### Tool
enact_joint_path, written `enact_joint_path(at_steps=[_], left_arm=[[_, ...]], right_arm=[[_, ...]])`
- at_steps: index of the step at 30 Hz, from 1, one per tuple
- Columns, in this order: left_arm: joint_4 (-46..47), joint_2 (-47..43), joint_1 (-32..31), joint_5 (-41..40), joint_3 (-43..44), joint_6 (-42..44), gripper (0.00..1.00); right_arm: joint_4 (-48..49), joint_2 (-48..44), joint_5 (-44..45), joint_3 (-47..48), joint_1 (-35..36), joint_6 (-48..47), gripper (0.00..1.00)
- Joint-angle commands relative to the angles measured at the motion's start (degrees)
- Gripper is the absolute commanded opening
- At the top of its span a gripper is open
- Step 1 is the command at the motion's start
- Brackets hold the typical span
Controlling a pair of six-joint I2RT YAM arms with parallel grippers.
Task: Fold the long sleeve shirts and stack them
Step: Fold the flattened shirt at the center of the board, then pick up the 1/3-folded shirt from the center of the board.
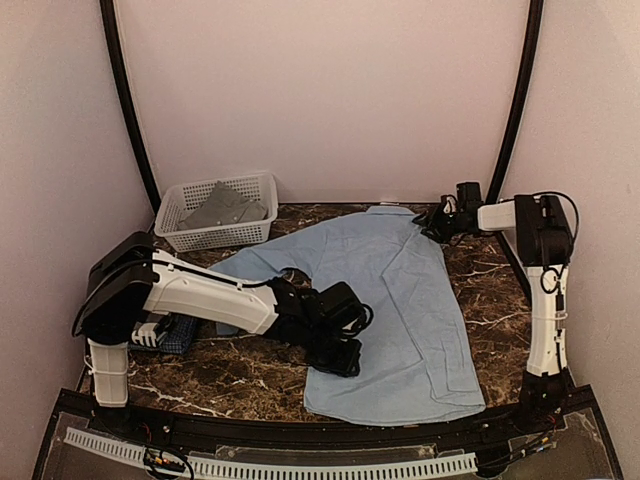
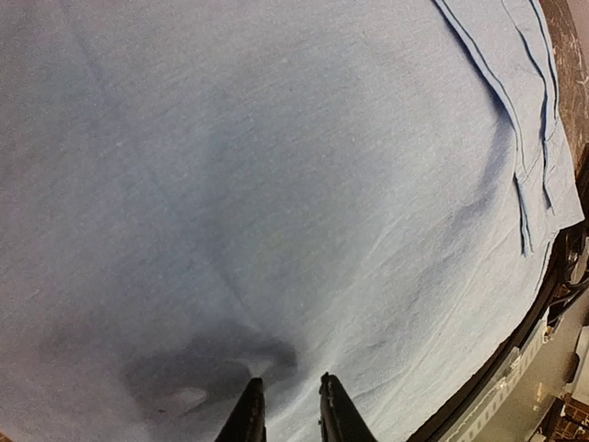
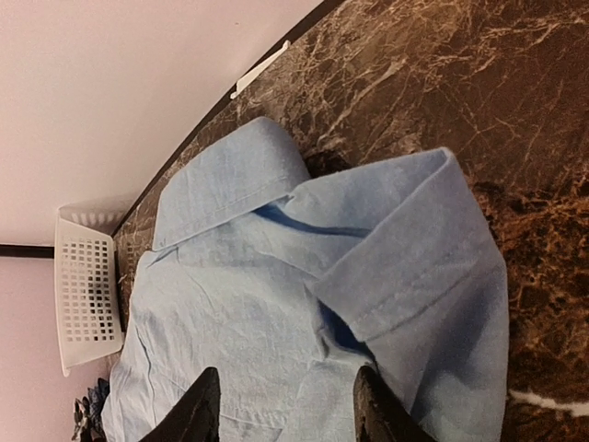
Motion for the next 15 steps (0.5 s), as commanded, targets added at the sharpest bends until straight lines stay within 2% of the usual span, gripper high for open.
enact_joint_path(at_steps=[1, 6, 15], left_arm=[[-3.7, -7.3, 1.1, -4.7, 0.5, -1.6, 0.22], [-5.7, -17.5, 4.2, -12.5, -5.3, -3.6, 0.26], [-10.4, -35.4, 13.2, -24.2, -22.8, -7.9, 0.35]], right_arm=[[-5.8, -8.2, 4.4, -0.3, 1.8, -7.2, 0.49], [-4.6, -17.3, 8.4, -7.9, 5.0, -9.8, 0.54], [-1.2, -32.1, 12.2, -22.6, 14.3, -13.1, 0.55]])
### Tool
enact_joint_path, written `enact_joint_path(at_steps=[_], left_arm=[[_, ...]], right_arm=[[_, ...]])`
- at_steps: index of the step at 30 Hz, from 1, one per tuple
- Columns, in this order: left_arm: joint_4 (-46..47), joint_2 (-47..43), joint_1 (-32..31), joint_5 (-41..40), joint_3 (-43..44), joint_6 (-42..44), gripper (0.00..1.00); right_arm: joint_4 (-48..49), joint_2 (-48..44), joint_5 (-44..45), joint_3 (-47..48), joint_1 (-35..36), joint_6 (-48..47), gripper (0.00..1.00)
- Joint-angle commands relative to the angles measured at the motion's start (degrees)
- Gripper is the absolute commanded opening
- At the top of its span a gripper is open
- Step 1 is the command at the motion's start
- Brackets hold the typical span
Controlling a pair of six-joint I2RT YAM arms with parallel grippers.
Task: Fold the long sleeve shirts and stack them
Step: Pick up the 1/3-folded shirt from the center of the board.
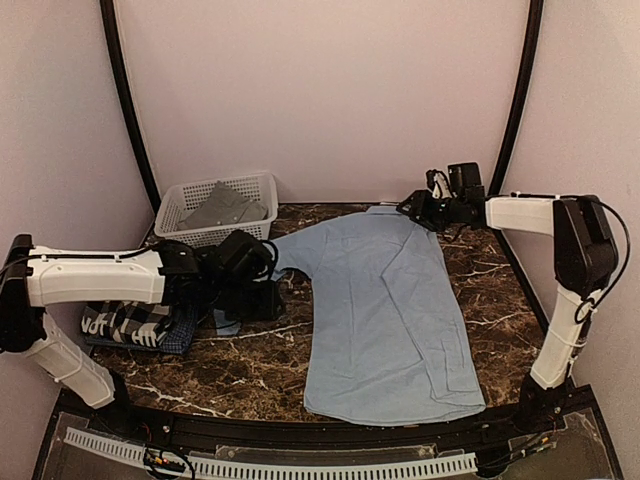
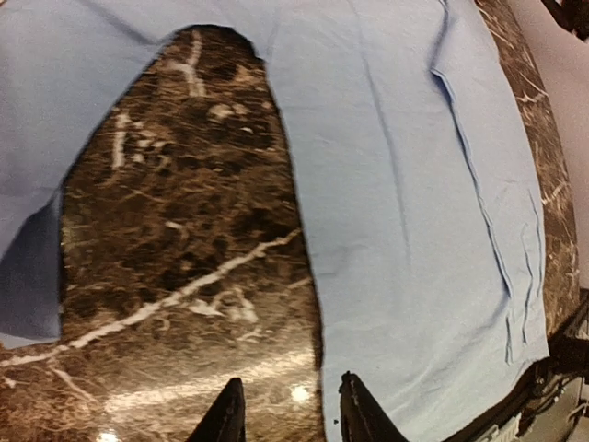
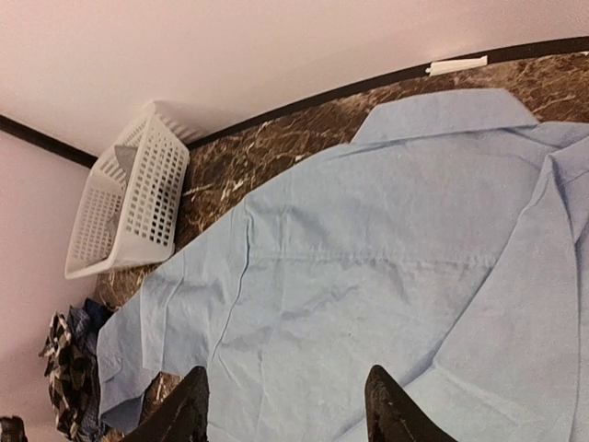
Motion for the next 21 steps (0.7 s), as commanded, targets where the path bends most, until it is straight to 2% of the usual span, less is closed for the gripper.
enact_joint_path(at_steps=[1, 10, 13, 21], left_arm=[[-5.6, -7.9, 2.8, -7.9, -7.0, -3.3, 0.37], [-6.0, -19.9, 11.1, -12.9, -19.1, -7.3, 0.5], [-2.2, -21.2, 14.0, -12.3, -22.7, -7.1, 0.54], [12.9, -18.3, 19.9, -6.9, -26.7, -2.6, 0.74]], right_arm=[[1.1, -6.2, 4.1, -5.7, 5.0, -4.0, 0.55], [1.4, -22.4, 12.6, -17.0, 15.0, -7.2, 0.56], [1.9, -29.0, 15.4, -20.1, 18.0, -8.2, 0.56], [0.5, -42.1, 21.1, -24.0, 25.8, -11.3, 0.6]])
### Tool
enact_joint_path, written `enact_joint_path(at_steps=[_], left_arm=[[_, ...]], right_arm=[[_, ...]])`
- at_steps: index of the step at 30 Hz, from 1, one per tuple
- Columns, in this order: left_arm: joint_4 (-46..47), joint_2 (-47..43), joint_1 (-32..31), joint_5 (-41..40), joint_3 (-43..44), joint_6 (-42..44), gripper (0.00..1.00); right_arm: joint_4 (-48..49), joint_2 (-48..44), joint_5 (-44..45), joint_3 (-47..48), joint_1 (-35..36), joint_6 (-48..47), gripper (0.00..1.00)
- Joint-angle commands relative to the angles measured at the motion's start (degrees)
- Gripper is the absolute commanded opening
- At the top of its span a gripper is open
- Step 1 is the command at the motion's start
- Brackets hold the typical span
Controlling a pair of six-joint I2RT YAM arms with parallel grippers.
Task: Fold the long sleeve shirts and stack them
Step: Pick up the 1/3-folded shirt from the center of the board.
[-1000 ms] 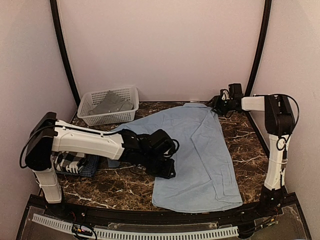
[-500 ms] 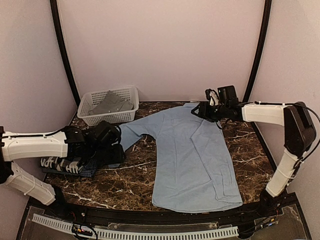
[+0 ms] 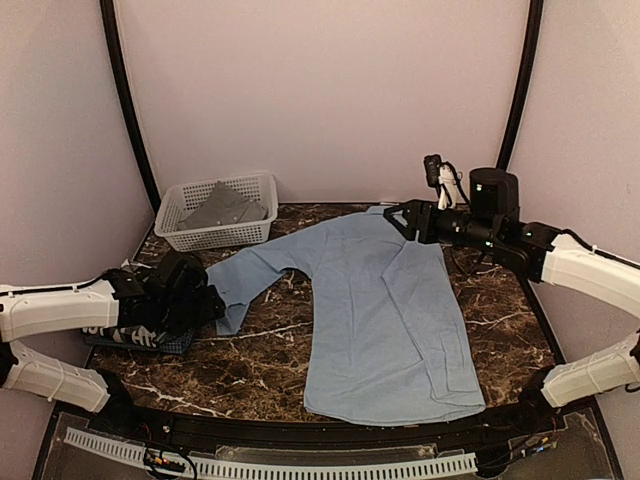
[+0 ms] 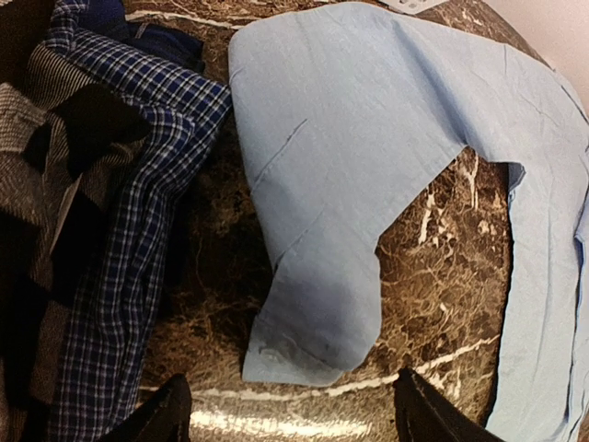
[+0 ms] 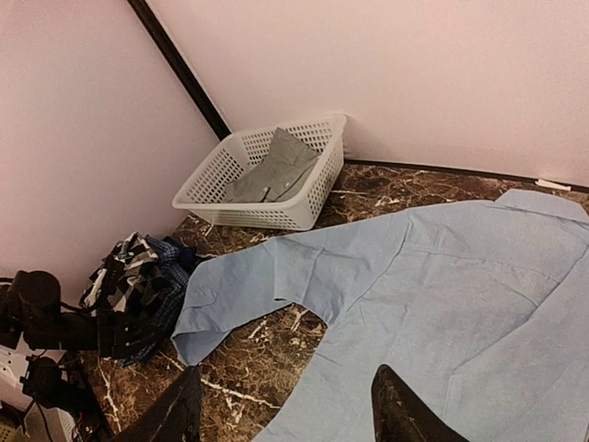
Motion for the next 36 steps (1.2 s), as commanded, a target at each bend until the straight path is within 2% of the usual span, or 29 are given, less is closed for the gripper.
enact_joint_path(at_steps=[1, 6, 8, 10, 11, 12, 14, 18, 24, 26, 29, 32, 36], left_arm=[[12.3, 3.3, 3.0, 4.5, -1.9, 3.3, 0.75], [17.3, 10.1, 4.0, 7.8, -1.4, 4.7, 0.72], [18.7, 11.7, 4.1, 8.4, -1.2, 4.7, 0.65], [18.6, 12.5, 4.0, 8.4, -0.4, 4.7, 0.45], [18.1, 12.4, 4.0, 8.0, 0.2, 4.8, 0.4], [17.7, 12.0, 4.0, 7.7, 0.6, 5.2, 0.28], [16.3, 10.8, 4.0, 6.6, 2.0, 6.4, 0.15], [14.2, 8.6, 4.0, 6.8, 5.6, 11.1, 0.01], [11.9, 10.8, 0.9, 12.4, 15.2, 20.9, 0.0], [10.3, 13.8, -2.5, 14.3, 19.3, 24.2, 0.0], [7.9, 20.7, -6.7, 15.9, 25.4, 29.1, 0.0], [5.4, 27.1, -10.6, 21.9, 32.7, 31.8, 0.0], [1.3, 37.0, -13.8, 24.8, 41.0, 34.7, 0.0]], right_arm=[[0.3, -4.7, 4.7, -2.1, 3.6, -2.5, 0.6], [-2.0, -7.5, 6.3, -3.8, 4.7, -2.4, 0.6], [-2.1, -8.1, 6.5, -4.6, 4.9, -2.1, 0.6], [-2.7, -8.1, 6.6, -4.9, 5.0, -1.7, 0.6], [-2.8, -8.2, 6.6, -5.0, 5.1, -1.7, 0.6], [-2.9, -8.2, 6.6, -5.1, 5.3, -1.7, 0.6], [-3.2, -8.1, 6.7, -5.2, 5.7, -1.8, 0.6], [-4.3, -7.7, 7.2, -4.8, 6.2, -2.9, 0.59], [-6.0, -7.8, 9.0, -4.7, 6.3, -4.6, 0.59], [-6.3, -7.7, 9.0, -5.0, 6.3, -4.7, 0.58], [-6.6, -7.7, 9.2, -5.9, 6.4, -4.6, 0.58], [-6.5, -8.7, 10.5, -7.6, 6.5, -4.3, 0.58], [-6.8, -9.3, 12.4, -9.9, 6.4, -3.9, 0.58]])
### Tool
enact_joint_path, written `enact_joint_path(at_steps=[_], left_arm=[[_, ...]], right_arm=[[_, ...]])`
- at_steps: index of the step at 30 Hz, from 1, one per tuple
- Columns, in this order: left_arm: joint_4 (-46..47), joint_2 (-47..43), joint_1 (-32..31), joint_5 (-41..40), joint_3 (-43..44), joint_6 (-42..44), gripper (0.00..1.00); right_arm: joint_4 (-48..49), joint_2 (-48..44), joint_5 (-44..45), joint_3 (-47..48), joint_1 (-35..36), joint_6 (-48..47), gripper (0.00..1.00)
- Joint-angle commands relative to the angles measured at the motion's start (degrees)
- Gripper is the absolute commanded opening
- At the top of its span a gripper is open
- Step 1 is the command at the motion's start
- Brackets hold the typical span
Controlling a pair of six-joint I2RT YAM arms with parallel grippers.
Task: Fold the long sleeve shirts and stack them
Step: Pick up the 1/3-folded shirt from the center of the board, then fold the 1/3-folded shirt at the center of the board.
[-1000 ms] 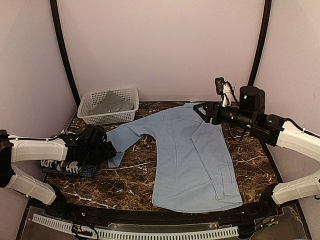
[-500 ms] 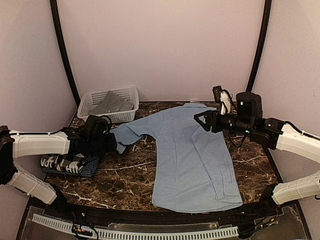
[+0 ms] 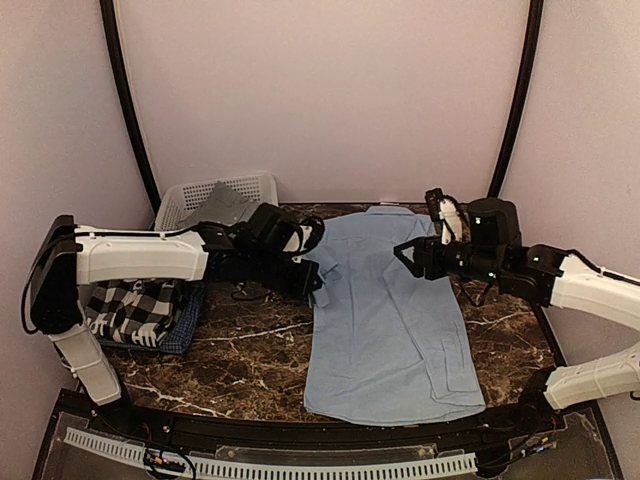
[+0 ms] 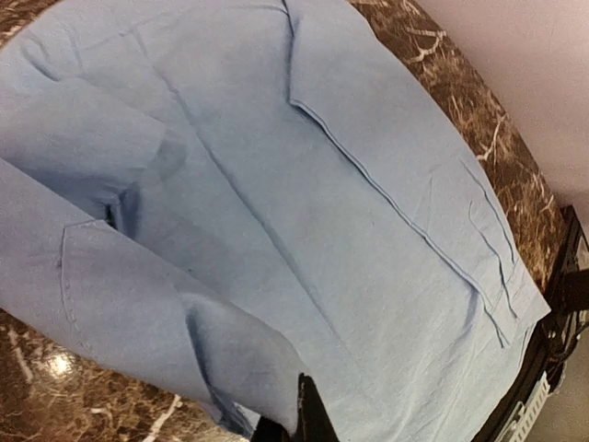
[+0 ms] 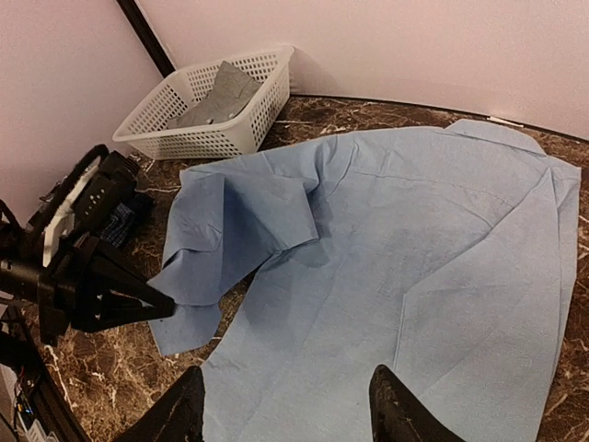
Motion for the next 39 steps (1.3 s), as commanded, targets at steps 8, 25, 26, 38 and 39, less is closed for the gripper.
enact_joint_path(at_steps=[8, 25, 26, 38, 39], left_arm=[[-7.6, 13.8, -3.0, 8.0, 12.4, 5.1, 0.29], [-3.6, 5.0, -0.8, 4.3, 6.0, -3.6, 0.48], [-3.9, 4.2, -0.2, 3.0, 4.4, -5.7, 0.48], [-1.8, -14.8, 9.8, -1.3, -15.9, -17.0, 0.48], [-2.2, -16.0, 9.8, -1.6, -16.8, -17.0, 0.48]], right_arm=[[1.1, -0.3, 3.4, -5.7, 0.6, 0.1, 0.58], [8.1, 7.1, 1.4, -6.4, 4.2, 1.1, 0.6], [8.6, 8.2, 1.6, -5.8, 4.8, 0.6, 0.6], [2.4, 33.8, 11.8, 14.6, 13.8, -6.1, 0.58], [1.7, 35.8, 12.1, 16.5, 14.3, -6.4, 0.58]])
